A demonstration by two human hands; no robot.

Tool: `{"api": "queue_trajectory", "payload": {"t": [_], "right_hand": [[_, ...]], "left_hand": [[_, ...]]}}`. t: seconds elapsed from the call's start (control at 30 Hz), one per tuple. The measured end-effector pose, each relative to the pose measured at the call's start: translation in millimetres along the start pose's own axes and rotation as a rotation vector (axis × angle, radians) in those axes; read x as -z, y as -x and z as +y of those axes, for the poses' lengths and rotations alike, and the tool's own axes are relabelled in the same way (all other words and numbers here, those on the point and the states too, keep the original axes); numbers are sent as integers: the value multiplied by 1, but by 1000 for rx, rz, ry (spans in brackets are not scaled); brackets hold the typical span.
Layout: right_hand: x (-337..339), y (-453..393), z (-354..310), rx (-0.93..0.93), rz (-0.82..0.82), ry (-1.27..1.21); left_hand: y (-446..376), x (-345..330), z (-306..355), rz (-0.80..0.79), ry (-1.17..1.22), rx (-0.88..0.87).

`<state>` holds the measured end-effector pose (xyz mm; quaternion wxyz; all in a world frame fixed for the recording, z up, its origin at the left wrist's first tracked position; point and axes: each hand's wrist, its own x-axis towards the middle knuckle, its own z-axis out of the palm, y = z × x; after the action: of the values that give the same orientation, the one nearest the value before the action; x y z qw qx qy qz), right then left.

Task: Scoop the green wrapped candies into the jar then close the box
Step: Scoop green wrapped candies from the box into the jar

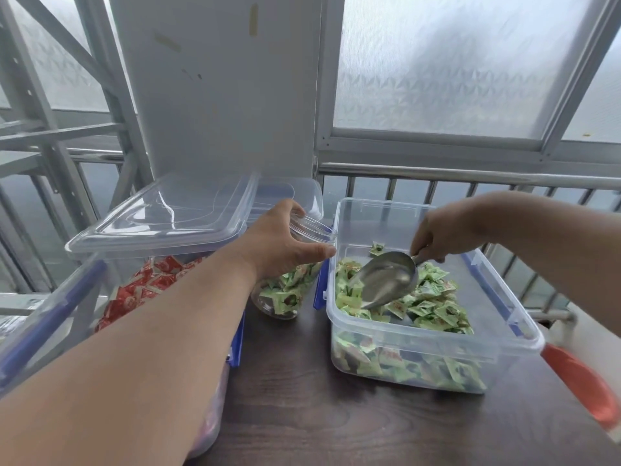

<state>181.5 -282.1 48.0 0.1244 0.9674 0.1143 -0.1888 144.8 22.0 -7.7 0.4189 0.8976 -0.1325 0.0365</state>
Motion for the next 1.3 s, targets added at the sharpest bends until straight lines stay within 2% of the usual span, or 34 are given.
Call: {"api": "queue_trajectory", "payload": {"t": [0.13, 0.4, 0.63, 0.77, 1.1, 1.3], "right_hand": [[-27, -21, -6, -30, -90, -196], [-46, -29, 2, -175, 88, -659], [-30, -17, 3, -231, 153, -762], [-17, -5, 7, -184, 171, -820], [25, 3, 5, -234, 310, -776], [55, 7, -31, -200, 535, -350]], "left_hand": [[-1, 0, -1, -1, 11, 5], [-1, 0, -1, -3, 7, 1], [1, 1, 0, -6, 19, -1], [2, 1, 1, -8, 16, 5], [3, 2, 0, -27, 42, 37], [3, 3, 0, -37, 61, 34]]}}
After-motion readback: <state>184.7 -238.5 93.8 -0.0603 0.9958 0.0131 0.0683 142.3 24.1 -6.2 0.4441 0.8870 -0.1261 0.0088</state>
